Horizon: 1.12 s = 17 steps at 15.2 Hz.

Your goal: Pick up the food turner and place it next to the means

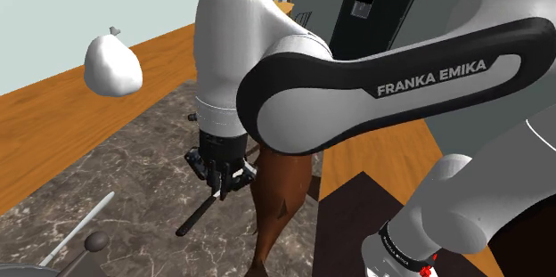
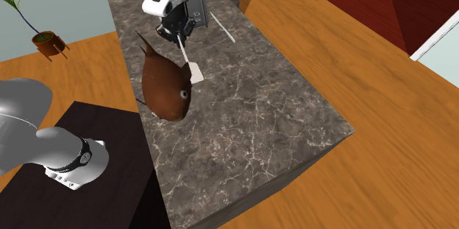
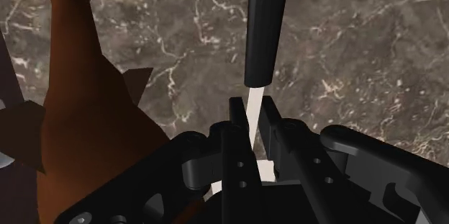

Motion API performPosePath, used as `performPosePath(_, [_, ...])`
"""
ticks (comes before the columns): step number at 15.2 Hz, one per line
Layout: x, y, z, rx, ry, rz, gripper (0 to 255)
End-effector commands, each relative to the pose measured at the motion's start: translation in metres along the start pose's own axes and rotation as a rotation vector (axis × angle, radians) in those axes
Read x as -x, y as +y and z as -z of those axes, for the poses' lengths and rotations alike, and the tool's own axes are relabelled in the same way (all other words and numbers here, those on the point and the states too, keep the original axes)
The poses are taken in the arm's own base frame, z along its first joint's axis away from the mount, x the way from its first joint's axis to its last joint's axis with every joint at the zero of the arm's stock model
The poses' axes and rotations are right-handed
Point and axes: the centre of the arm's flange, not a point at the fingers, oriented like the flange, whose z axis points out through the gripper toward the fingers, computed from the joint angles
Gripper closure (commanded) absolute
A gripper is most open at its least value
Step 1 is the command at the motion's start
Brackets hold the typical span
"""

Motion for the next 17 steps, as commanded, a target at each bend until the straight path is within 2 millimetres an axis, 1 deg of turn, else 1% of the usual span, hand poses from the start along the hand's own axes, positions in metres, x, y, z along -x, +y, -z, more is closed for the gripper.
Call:
performPosePath(1, [0.031, 0.014, -0.003, 0.0, 0.0, -0.001, 255])
performPosePath(15, [0.026, 0.014, -0.077, 0.0, 0.0, -0.001, 255])
performPosePath(16, [0.026, 0.014, -0.081, 0.0, 0.0, -0.001, 255])
performPosePath(17, [0.026, 0.014, -0.081, 0.0, 0.0, -0.001, 255])
